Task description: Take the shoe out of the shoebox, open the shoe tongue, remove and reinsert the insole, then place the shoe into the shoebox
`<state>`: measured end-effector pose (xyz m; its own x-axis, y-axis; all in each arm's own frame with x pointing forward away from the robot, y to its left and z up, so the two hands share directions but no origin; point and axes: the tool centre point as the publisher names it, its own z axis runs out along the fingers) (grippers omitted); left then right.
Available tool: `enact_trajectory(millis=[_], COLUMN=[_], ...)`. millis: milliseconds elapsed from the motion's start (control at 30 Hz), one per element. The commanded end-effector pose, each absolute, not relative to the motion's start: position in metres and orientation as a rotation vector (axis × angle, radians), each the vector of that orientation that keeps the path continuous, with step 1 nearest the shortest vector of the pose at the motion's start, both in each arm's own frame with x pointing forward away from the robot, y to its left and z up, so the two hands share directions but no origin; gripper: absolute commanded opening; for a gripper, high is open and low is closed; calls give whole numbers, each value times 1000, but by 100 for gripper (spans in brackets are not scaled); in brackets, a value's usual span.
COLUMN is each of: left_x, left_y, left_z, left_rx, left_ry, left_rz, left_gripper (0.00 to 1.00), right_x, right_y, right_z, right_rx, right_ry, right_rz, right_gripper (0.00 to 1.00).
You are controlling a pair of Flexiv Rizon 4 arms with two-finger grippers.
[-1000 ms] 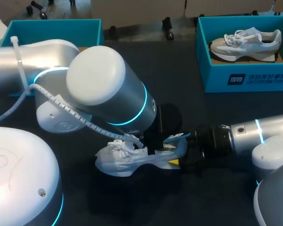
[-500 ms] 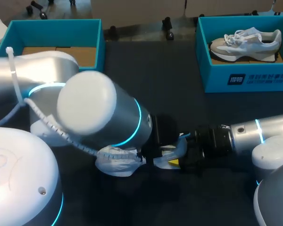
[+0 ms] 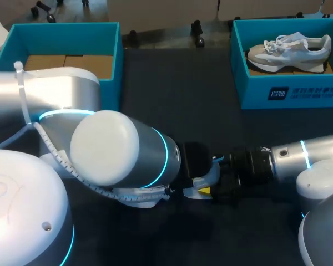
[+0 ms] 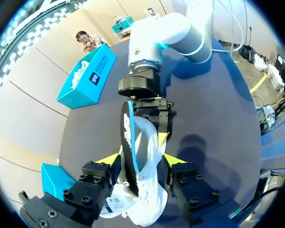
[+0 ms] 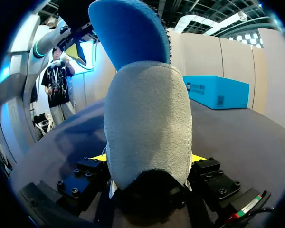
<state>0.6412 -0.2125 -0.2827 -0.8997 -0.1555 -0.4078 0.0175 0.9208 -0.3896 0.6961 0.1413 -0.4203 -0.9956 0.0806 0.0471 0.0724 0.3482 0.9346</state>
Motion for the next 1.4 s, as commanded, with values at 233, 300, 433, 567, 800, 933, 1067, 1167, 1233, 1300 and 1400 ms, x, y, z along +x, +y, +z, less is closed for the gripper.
enact_trajectory(millis=[233, 300, 433, 567, 800, 933, 1067, 1167, 1233, 1300, 1400], left_x=[633, 634, 639, 645, 655, 656, 657, 659, 660, 661, 663], left_y=[-224, -225, -224, -226, -228, -229, -231, -231, -230, -228, -227], left_z=[-295, -294, -293, -296, -300, -303, -305, -306, -306, -306, -307], left_rx=[-131, -136, -154, -169, -194, -194, -190, -201, -204, -206, -205], left_ry=[2552, 2546, 2544, 2541, 2536, 2539, 2534, 2525, 2528, 2530, 2530], left_rz=[-517, -519, -525, -514, -497, -490, -488, -501, -509, -516, -519], left_gripper=[52, 51, 51, 49, 49, 48, 48, 48, 46, 44, 43], right_x=[695, 695, 695, 695, 695, 695, 695, 695, 695, 695, 695], right_y=[143, 143, 143, 143, 143, 143, 143, 143, 143, 143, 143], right_z=[-422, -422, -422, -422, -422, -422, -422, -422, -422, -422, -422], right_rx=[147, 147, 147, 147, 147, 147, 147, 147, 147, 147, 147], right_ry=[2573, 2573, 2573, 2573, 2573, 2573, 2573, 2573, 2573, 2573, 2573], right_rz=[1781, 1781, 1781, 1781, 1781, 1781, 1781, 1781, 1781, 1781, 1781], right_gripper=[0, 0, 0, 0, 0, 0, 0, 0, 0, 0, 0])
